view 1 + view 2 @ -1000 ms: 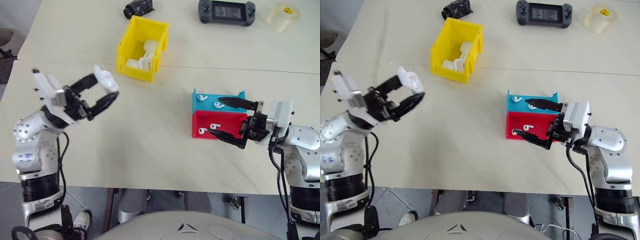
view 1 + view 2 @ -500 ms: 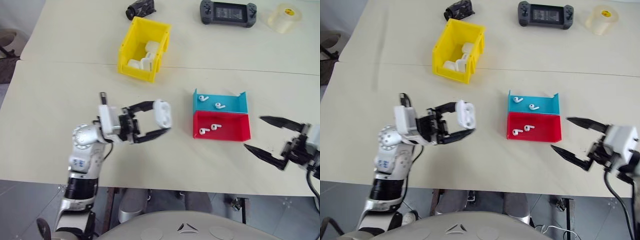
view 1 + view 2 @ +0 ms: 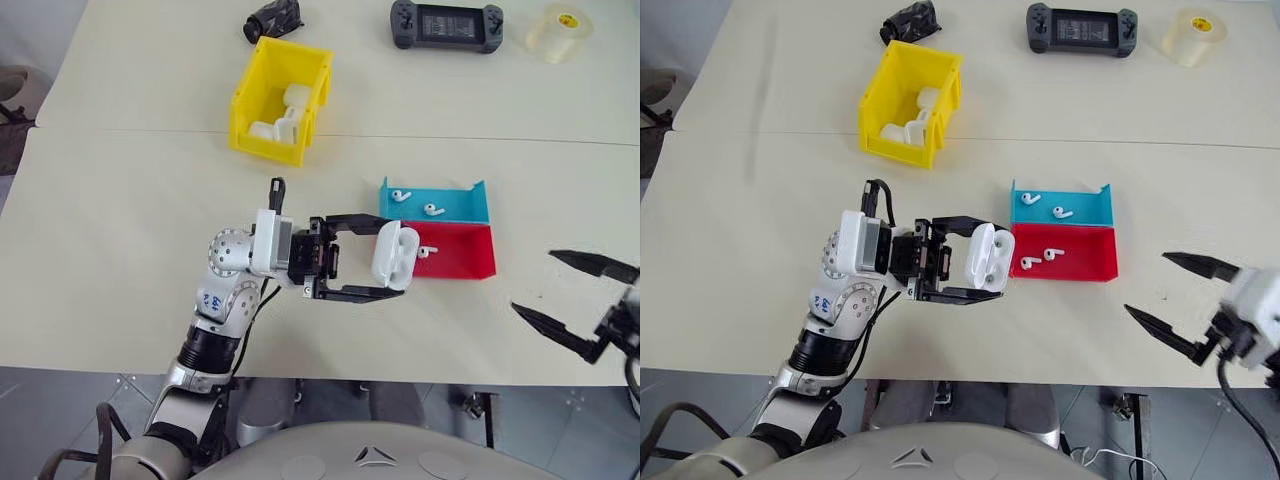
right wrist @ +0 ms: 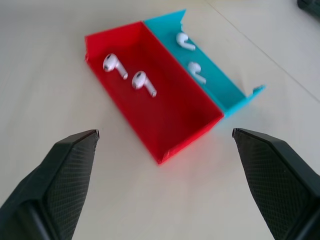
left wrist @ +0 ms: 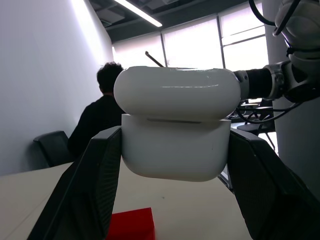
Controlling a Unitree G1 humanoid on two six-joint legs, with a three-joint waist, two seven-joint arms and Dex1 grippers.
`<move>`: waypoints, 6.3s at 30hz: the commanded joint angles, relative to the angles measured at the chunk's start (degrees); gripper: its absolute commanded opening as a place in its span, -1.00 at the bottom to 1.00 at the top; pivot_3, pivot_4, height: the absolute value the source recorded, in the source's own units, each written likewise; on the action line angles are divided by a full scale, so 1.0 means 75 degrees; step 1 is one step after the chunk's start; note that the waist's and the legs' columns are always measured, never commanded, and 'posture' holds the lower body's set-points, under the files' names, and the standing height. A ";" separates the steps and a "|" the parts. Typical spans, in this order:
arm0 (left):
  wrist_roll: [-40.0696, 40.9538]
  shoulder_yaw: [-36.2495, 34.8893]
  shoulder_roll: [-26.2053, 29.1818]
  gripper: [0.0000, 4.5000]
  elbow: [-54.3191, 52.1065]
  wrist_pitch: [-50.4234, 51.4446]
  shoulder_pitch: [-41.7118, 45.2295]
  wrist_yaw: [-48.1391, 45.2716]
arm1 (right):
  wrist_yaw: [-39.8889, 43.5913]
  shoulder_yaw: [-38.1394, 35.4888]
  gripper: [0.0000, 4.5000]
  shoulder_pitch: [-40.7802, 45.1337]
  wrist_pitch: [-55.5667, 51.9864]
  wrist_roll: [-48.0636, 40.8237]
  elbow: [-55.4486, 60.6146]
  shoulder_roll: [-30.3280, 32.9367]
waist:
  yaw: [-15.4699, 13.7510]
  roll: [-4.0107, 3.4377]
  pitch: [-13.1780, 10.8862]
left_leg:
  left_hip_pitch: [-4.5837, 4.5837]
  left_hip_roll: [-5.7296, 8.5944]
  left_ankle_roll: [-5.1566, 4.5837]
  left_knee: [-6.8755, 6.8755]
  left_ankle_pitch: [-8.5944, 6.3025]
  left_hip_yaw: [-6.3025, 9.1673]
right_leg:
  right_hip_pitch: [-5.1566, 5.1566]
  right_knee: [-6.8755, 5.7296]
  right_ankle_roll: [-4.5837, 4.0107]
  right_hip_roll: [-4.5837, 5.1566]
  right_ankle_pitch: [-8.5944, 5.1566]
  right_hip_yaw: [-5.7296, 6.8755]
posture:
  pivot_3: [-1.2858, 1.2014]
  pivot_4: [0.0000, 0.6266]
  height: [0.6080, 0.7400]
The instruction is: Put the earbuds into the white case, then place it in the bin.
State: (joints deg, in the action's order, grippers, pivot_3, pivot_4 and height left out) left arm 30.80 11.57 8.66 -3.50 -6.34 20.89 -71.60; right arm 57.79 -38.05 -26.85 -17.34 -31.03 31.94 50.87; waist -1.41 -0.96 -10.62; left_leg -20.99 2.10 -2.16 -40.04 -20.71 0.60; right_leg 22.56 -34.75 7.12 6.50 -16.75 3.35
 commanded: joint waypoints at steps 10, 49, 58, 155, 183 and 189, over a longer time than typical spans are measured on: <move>-0.0568 -0.0176 0.0464 0.24 -0.0018 -0.0115 -0.0097 0.0672 | -0.1155 0.4374 1.00 0.4532 -0.4087 0.0118 0.0620 0.2447 | -0.0053 -0.0002 -0.0004 | -0.0039 0.0015 -0.0001 0.0000 0.0002 0.0057 | 0.0005 0.0029 -0.0005 0.0016 -0.0002 0.0045 | 0.03 -0.52 1.00; -0.0895 0.0076 0.0701 0.24 -0.0501 0.0131 -0.0174 0.1626 | 0.0682 0.8127 -0.17 0.7494 -0.2211 0.3869 -0.1059 0.1530 | 0.0000 -0.0002 -0.0004 | -0.0040 0.0020 0.0000 -0.0002 0.0002 0.0046 | 0.0010 0.0020 -0.0001 0.0008 0.0000 0.0047 | 0.03 -0.52 1.00; -0.0858 0.0081 0.0725 0.24 -0.0526 0.0163 -0.0173 0.1651 | 0.1145 0.8092 -0.17 0.7430 -0.1507 0.4353 -0.1412 0.1550 | 0.0000 -0.0002 -0.0004 | -0.0039 0.0019 0.0000 -0.0002 0.0002 0.0045 | 0.0010 0.0019 -0.0001 0.0006 0.0000 0.0048 | 0.03 -0.52 1.00; 0.0950 -0.0943 0.0321 0.24 -0.0915 0.2695 0.0903 0.1473 | -0.1719 0.5470 -0.72 0.4560 0.1156 -0.0938 -0.0755 -0.4739 | 0.0029 0.0001 -0.0007 | -0.0026 0.0028 0.0003 0.0008 0.0008 0.0048 | 0.0014 -0.0040 -0.0003 -0.0025 -0.0001 0.0038 | 0.03 -0.52 1.00; 0.0593 -0.1207 0.0708 0.24 -0.0644 0.2190 0.0290 0.1271 | -0.1187 0.3264 0.99 0.4195 0.0900 -0.1730 -0.0744 -0.2896 | 0.0004 -0.0001 -0.0009 | -0.0030 0.0028 0.0002 0.0014 0.0007 0.0048 | 0.0013 -0.0027 -0.0003 -0.0016 -0.0001 0.0040 | 0.03 -0.52 1.00; 0.0538 -0.1255 0.0932 0.24 -0.0762 0.1852 -0.0072 0.1210 | 0.0826 0.2129 0.99 0.2746 0.1717 -0.0818 -0.1504 -0.1006 | -0.0026 -0.0003 -0.0012 | -0.0031 0.0024 -0.0008 0.0022 0.0006 0.0047 | -0.0002 0.0002 -0.0002 -0.0005 -0.0001 0.0045 | 0.03 -0.52 1.00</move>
State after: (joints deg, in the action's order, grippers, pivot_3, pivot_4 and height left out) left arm 35.05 2.60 15.52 -6.73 9.24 20.64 -62.19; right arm 59.02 -19.18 -4.29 -7.81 -39.33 22.06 41.57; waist -1.61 -0.98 -10.71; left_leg -21.21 2.29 -2.22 -39.88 -20.67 0.95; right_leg 22.53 -34.69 7.10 6.45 -16.76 3.69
